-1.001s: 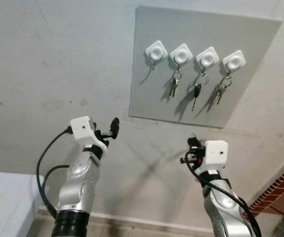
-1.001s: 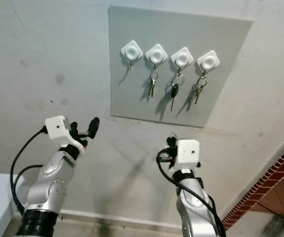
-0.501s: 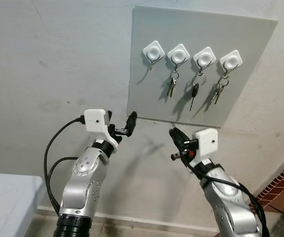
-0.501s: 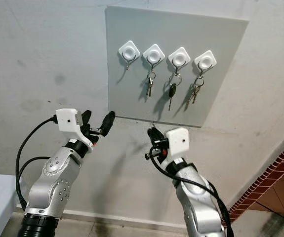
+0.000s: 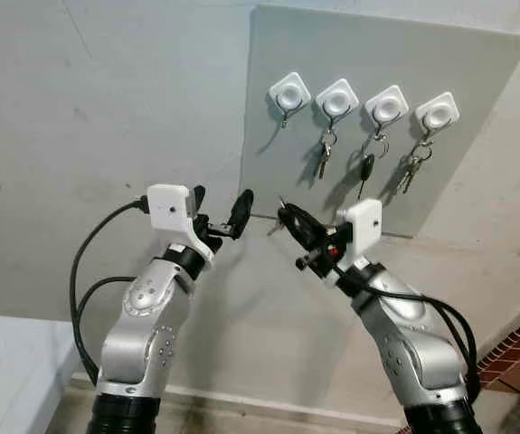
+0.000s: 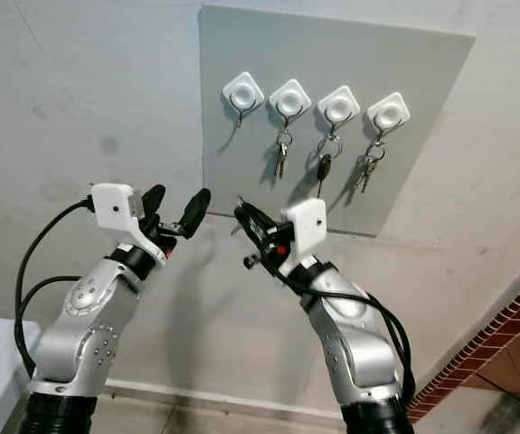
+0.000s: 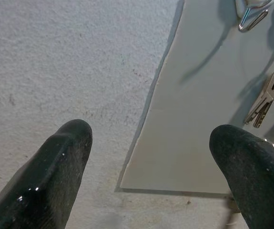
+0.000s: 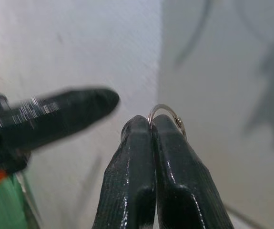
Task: Hang keys on a hook
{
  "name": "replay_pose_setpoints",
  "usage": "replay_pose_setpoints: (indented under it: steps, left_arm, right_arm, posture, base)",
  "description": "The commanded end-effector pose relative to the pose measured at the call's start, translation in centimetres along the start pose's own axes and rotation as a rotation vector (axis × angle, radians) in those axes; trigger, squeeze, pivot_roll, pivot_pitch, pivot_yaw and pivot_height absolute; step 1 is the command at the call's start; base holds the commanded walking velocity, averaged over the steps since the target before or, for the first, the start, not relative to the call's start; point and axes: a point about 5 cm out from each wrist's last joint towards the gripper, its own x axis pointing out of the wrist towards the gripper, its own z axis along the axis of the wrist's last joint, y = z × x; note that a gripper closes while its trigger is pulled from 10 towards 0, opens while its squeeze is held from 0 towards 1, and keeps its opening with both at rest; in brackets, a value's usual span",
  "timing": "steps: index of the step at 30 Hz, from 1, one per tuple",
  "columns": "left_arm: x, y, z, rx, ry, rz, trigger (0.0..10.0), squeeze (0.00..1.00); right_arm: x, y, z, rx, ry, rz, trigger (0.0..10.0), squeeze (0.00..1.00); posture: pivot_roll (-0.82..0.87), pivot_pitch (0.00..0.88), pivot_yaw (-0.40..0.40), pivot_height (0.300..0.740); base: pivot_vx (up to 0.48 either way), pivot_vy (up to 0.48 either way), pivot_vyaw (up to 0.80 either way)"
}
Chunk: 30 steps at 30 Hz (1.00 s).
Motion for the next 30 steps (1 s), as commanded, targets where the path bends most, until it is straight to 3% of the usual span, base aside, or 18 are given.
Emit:
replay_pose_setpoints:
  steps: [1,14,26,30]
  left_arm:
    - [0.2,-0.3,0.5,0.002,-0.010,-0.025,10.0,0.00]
    - [0.5,-0.6,1.0,-0.013,-0.031,-0.036,10.0,0.00]
    - [0.8,-1.6,1.5,-0.021,-0.045,-0.083,10.0,0.00]
    - [0.9,-1.9,1.7,-0.026,-0.047,-0.097,10.0,0.00]
  right_arm:
    - [0.5,0.2,0.1,0.014,-0.001,0.032,10.0,0.00]
    - [2.8,-0.1,2.5,0.021,-0.106,0.038,10.0,0.00]
    - [1.8,-1.7,2.6,0.006,-0.136,-0.053,10.0,0.00]
    - [1.5,-2.5,3.6,-0.008,-0.205,-0.111,10.0,0.00]
  posture:
    - [0.06,0.000,-0.067,0.740]
    - [0.06,0.000,-0.074,0.740]
    - [0.06,0.000,-0.072,0.740]
    - [0.05,0.000,-0.066,0.740]
  base:
    - [0.000,0.000,0.00]
    - [0.000,0.000,0.00]
    - [0.000,0.000,0.00]
    - [0.000,0.000,0.00]
